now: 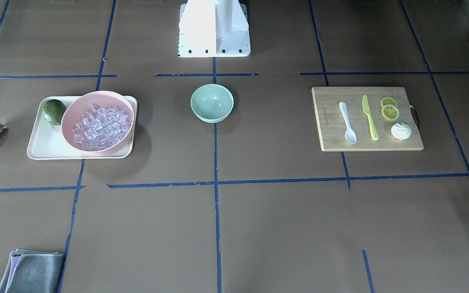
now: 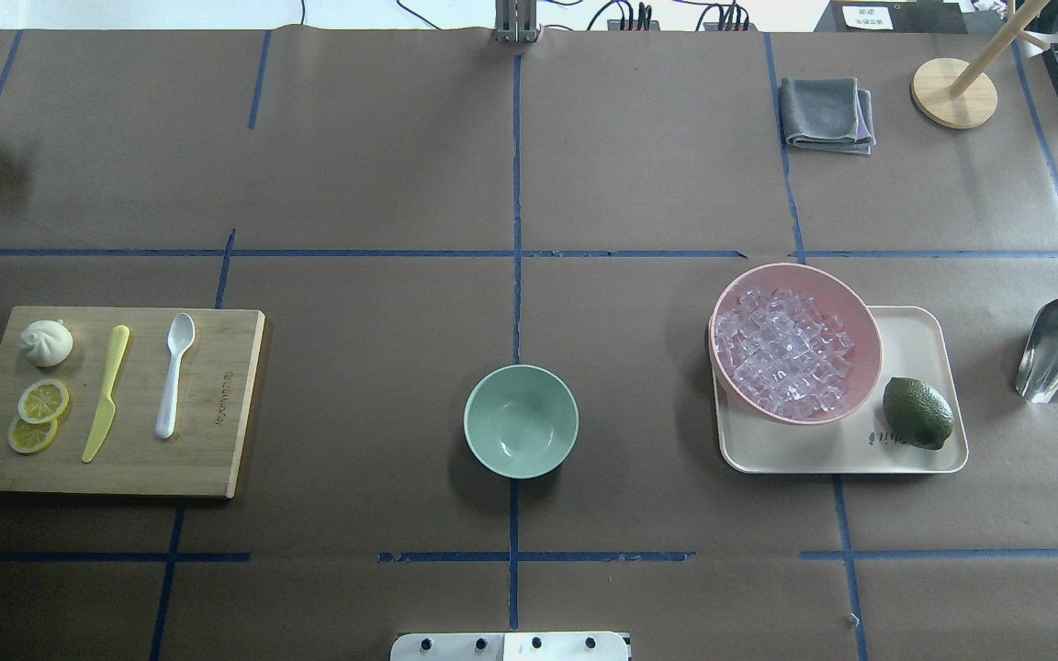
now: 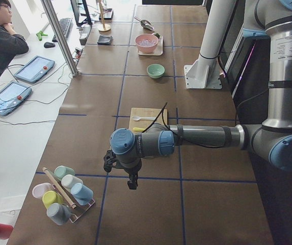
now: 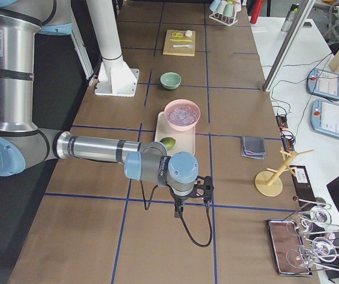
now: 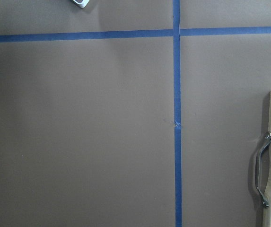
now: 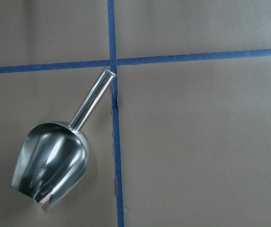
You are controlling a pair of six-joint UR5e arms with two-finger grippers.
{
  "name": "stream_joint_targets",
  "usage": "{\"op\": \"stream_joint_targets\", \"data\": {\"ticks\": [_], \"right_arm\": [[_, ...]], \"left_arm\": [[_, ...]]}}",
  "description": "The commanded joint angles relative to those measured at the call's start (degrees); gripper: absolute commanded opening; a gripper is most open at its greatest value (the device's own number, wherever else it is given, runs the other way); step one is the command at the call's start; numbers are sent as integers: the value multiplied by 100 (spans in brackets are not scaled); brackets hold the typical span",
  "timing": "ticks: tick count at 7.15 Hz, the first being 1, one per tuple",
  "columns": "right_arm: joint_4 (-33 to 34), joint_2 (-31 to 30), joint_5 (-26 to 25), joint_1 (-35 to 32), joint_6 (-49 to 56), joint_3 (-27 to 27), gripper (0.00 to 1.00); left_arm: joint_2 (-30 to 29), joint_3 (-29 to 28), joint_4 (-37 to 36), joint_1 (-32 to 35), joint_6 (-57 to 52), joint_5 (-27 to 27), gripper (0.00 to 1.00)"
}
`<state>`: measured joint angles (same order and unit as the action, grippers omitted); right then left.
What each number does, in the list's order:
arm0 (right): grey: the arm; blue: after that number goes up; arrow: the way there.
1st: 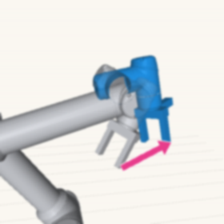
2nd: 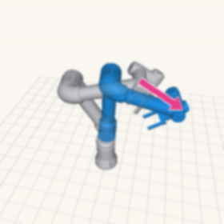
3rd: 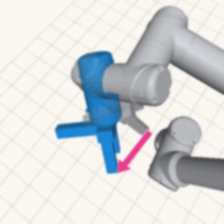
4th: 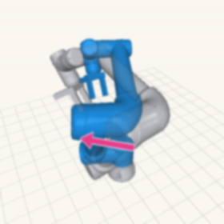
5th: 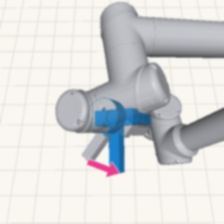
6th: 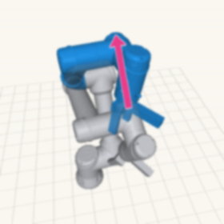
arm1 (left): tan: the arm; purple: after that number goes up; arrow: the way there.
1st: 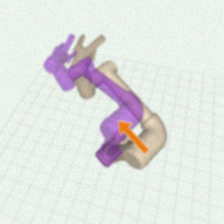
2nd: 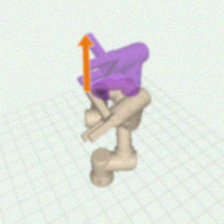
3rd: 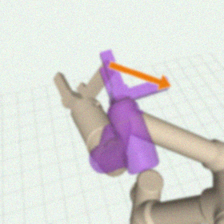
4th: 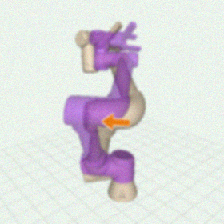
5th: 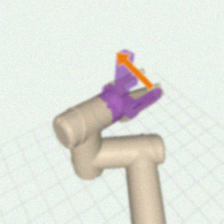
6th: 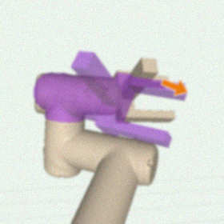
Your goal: Put spoon and ice into bowl
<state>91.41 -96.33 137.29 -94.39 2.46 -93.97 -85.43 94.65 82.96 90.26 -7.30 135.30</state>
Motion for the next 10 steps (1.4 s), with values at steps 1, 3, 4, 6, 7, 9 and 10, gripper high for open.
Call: {"op": "stream_joint_targets", "data": {"ticks": [1, 3, 4, 6, 7, 9, 10], "right_arm": [[0, 9, 0, 0, 0, -16, 100], [0, 17, -9, 0, 0, -8, 100], [0, 17, 0, 0, 0, -16, 100], [0, 26, 0, 0, -9, -25, 100], [0, 35, 9, 0, -9, -130, 100], [18, 35, 9, 0, 0, -332, 100], [9, 35, 26, 0, -9, -342, 100]], "left_arm": [[0, -8, 0, 0, 0, -4, 100], [0, 10, 9, 0, -9, -4, 100], [0, 45, 9, 0, 0, -4, 100], [-79, 89, -8, 0, 0, 5, 100], [-123, 333, 0, 0, 17, 5, 100], [-351, 448, 79, -253, 26, 5, 100], [-509, 597, 71, -411, 35, -4, 100]]}}
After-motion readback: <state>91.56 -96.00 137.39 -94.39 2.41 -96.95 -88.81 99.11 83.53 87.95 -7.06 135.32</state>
